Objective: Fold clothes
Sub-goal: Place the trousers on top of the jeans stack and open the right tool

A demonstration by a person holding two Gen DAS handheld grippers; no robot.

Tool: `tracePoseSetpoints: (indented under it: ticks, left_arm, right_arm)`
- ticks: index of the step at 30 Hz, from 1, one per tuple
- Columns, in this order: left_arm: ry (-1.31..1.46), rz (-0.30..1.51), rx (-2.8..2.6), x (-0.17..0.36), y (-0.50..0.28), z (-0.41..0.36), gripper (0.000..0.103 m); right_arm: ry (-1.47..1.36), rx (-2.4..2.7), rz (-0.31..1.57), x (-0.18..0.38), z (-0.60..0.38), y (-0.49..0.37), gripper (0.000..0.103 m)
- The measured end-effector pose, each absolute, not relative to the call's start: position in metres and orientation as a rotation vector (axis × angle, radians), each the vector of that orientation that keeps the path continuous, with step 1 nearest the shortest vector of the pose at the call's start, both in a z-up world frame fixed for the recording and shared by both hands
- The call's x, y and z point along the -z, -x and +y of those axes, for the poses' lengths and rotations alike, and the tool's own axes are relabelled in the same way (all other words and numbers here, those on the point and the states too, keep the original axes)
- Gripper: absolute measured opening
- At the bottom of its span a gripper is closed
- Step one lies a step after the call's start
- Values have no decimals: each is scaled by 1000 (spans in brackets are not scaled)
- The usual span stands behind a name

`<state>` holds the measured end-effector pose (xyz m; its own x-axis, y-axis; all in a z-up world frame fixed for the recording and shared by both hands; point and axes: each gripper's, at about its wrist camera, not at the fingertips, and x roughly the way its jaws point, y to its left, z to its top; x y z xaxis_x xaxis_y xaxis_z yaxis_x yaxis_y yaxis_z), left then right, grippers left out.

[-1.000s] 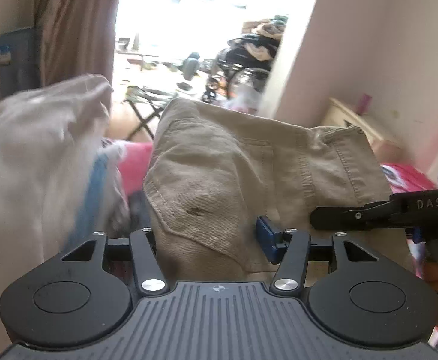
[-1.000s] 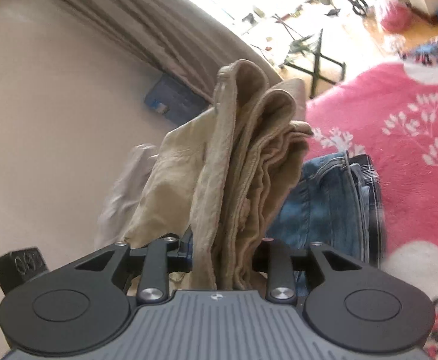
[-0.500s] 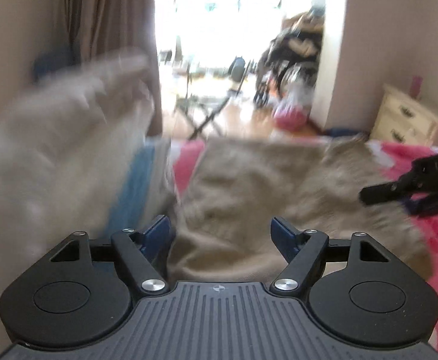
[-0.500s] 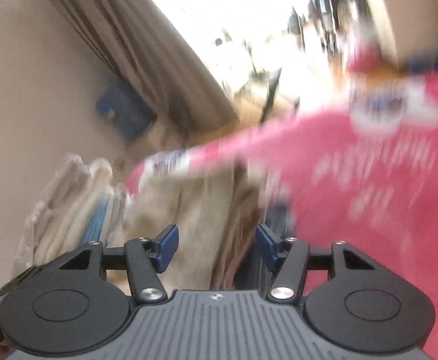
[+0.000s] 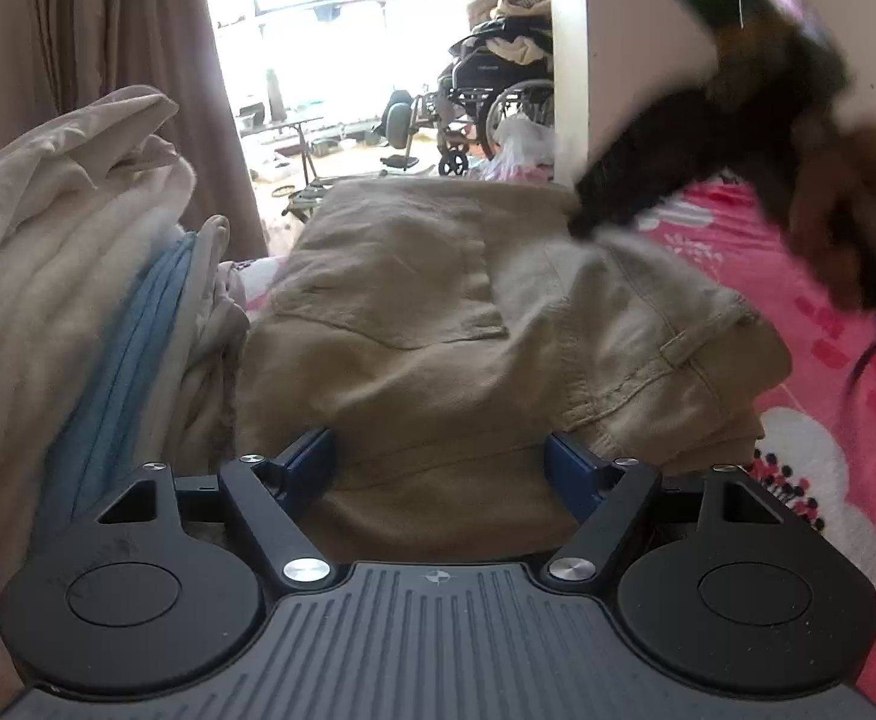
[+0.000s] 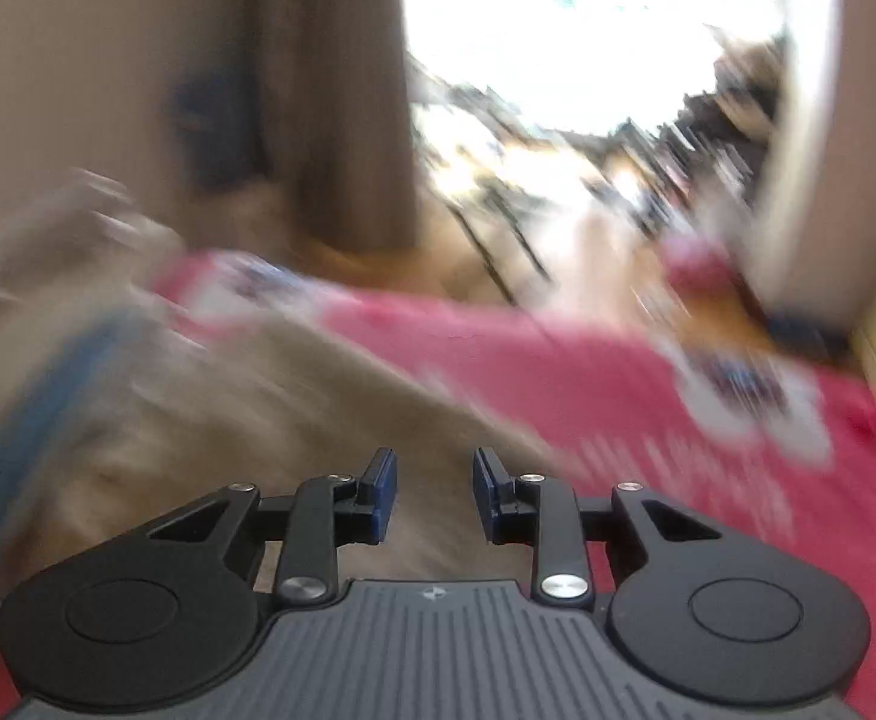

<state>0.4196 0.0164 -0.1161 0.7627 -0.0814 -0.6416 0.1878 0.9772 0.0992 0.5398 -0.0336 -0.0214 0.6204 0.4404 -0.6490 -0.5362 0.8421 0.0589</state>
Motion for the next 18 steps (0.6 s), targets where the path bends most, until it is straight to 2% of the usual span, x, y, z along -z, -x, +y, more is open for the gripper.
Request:
tracePoseSetpoints:
  ticks: [5,10,18]
  left_arm:
    - [-122,687,172,116,-418,25,77]
    - [-98,696,172,112,-415,27,77]
    - [-39,697,193,97,-406,41,76]
  right_arm:
    - [110,-726,721,24,23,-548,30]
    - [108,-698,693,7,-17,-520,28]
    - [121,-669,652,-20,-81,-472,33]
